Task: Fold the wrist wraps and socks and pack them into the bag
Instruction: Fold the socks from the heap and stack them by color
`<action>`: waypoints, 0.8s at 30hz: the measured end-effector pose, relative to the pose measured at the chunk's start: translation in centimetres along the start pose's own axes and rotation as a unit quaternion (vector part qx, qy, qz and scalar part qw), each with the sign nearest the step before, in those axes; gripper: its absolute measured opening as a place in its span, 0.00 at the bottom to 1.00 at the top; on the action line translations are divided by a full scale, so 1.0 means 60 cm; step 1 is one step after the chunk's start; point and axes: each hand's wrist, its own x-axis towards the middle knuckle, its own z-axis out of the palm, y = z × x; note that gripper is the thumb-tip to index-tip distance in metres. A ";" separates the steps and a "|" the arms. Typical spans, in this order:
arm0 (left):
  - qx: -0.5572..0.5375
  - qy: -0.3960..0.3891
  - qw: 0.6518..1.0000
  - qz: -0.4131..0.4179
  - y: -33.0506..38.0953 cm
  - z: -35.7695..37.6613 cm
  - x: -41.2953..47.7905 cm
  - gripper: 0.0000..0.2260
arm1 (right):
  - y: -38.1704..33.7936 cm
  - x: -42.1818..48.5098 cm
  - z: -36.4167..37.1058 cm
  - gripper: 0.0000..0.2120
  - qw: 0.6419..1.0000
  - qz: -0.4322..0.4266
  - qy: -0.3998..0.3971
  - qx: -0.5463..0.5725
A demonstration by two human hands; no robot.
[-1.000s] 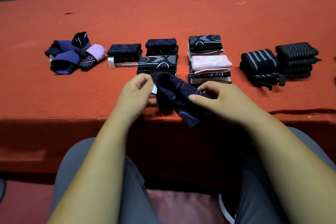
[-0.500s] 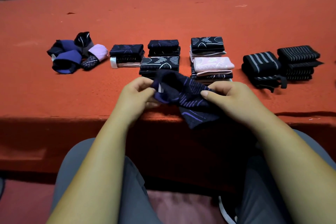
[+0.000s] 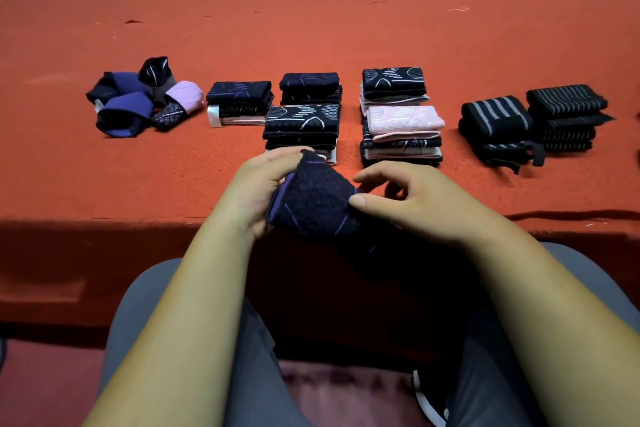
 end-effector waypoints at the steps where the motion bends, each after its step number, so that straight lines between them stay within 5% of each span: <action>1: 0.001 -0.012 1.000 0.001 0.004 0.004 -0.003 0.07 | -0.001 0.004 0.006 0.16 1.000 -0.002 -0.011 0.012; 7: -0.017 -0.083 0.996 -0.016 0.016 0.023 -0.013 0.11 | -0.008 0.019 0.027 0.06 0.995 -0.018 -0.024 0.100; 10: -0.045 -0.081 0.996 -0.013 0.012 0.028 -0.009 0.11 | 0.002 0.025 0.035 0.13 0.990 -0.018 0.006 0.138; 15: -0.042 -0.063 0.996 -0.052 0.005 0.020 -0.009 0.25 | 0.004 0.016 0.033 0.08 0.971 -0.017 0.072 0.226; 18: -0.004 -0.010 1.000 0.008 0.005 0.025 -0.016 0.30 | -0.002 0.010 0.028 0.06 0.961 -0.018 0.140 0.236; 21: 0.146 0.060 0.976 0.148 0.003 0.030 -0.031 0.27 | -0.015 0.001 0.023 0.06 0.952 -0.030 0.199 0.232; 24: 0.216 0.015 0.958 0.188 0.001 0.050 -0.058 0.26 | -0.030 -0.005 0.026 0.06 0.949 -0.055 0.219 0.219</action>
